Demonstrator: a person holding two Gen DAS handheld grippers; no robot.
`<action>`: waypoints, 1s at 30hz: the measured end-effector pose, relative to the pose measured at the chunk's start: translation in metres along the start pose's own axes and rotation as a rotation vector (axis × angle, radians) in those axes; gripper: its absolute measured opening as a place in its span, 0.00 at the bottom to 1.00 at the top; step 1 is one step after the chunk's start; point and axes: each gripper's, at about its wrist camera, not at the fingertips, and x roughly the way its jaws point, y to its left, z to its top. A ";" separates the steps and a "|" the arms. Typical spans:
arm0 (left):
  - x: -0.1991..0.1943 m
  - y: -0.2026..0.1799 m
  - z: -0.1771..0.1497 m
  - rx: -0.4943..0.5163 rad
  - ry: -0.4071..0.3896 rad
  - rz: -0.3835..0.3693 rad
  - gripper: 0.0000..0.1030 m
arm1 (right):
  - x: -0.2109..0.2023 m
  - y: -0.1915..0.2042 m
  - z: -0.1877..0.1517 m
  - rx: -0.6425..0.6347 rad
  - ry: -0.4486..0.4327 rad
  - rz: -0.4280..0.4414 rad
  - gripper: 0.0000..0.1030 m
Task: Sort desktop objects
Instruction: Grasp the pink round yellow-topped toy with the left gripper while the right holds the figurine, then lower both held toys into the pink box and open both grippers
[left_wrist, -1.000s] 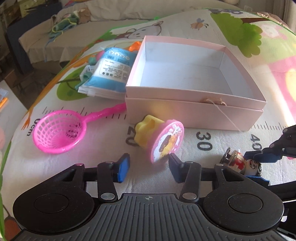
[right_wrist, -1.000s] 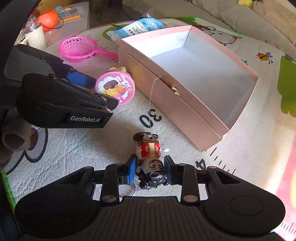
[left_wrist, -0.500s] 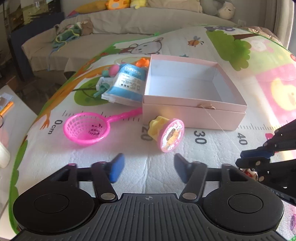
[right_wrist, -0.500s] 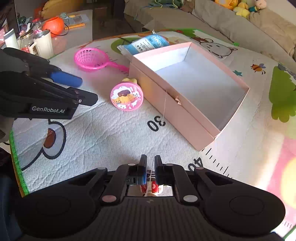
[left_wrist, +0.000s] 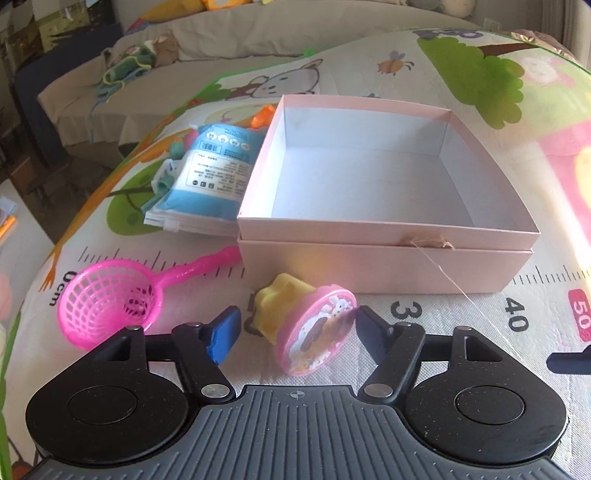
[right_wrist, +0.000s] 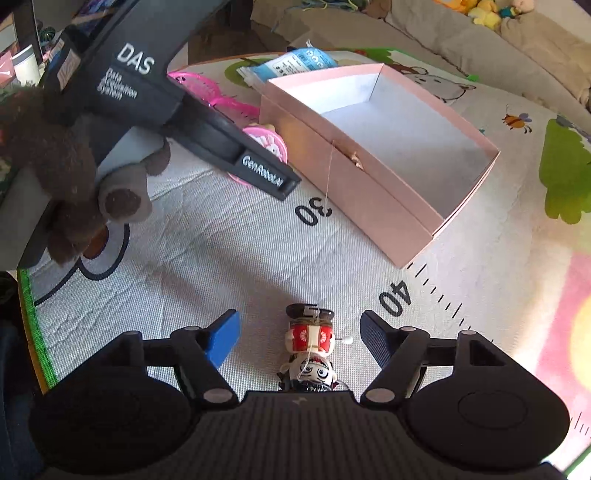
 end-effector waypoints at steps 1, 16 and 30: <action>0.000 0.002 -0.001 -0.004 0.003 -0.005 0.65 | 0.004 -0.001 -0.001 0.003 0.010 -0.003 0.70; -0.048 0.017 -0.043 0.092 0.051 -0.114 0.65 | 0.001 -0.008 0.013 0.042 0.026 0.009 0.41; -0.088 0.020 0.007 0.134 -0.115 -0.194 0.65 | -0.061 -0.050 0.076 0.198 -0.116 0.006 0.41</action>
